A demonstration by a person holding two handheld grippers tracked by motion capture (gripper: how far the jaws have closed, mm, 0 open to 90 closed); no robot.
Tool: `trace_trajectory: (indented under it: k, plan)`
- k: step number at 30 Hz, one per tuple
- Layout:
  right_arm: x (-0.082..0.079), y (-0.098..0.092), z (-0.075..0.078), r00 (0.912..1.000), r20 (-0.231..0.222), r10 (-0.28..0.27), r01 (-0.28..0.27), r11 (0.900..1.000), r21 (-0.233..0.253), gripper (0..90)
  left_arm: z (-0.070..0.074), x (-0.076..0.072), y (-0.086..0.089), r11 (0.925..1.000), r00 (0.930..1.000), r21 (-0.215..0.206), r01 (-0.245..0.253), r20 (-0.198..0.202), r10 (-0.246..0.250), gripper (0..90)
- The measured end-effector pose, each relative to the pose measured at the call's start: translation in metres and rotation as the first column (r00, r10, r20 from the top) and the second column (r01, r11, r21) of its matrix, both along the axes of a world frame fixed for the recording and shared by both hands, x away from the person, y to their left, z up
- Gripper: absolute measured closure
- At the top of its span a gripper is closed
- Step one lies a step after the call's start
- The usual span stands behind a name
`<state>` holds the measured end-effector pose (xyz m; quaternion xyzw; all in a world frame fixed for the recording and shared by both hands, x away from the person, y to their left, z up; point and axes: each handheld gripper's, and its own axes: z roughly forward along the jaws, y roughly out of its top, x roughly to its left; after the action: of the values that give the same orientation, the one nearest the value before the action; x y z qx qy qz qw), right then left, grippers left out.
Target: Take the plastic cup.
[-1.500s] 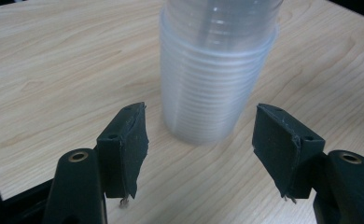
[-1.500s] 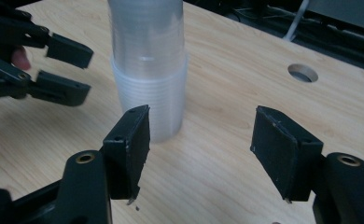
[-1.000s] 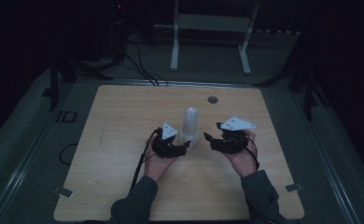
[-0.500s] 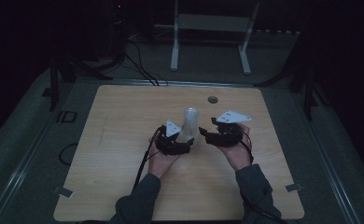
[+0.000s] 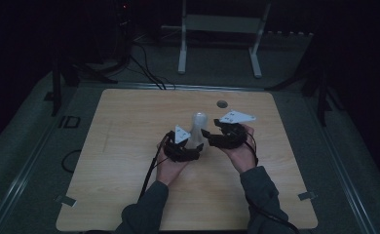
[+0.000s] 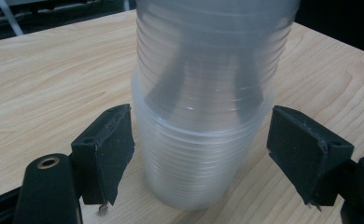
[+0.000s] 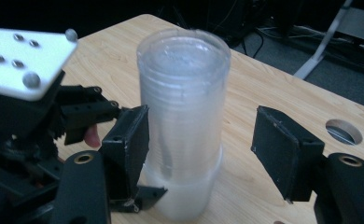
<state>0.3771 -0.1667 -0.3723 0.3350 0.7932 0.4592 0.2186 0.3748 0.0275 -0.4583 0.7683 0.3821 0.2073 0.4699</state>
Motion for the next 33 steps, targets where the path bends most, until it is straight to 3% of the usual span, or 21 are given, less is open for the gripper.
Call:
trace_trajectory:
  k: [13,33]
  plan:
    - [0.008,0.017,0.004,0.9996,-0.001,0.027,-0.027,1.000,0.007,36.2,-0.001,-0.001,0.000,1.0000,0.9997,-0.005,0.005,0.023,-0.005,24.5]
    - [0.024,0.030,0.001,0.9996,-0.028,0.009,-0.008,0.999,0.047,38.2,-0.003,0.003,-0.003,1.0000,0.9994,-0.003,-0.002,0.034,0.002,21.9]
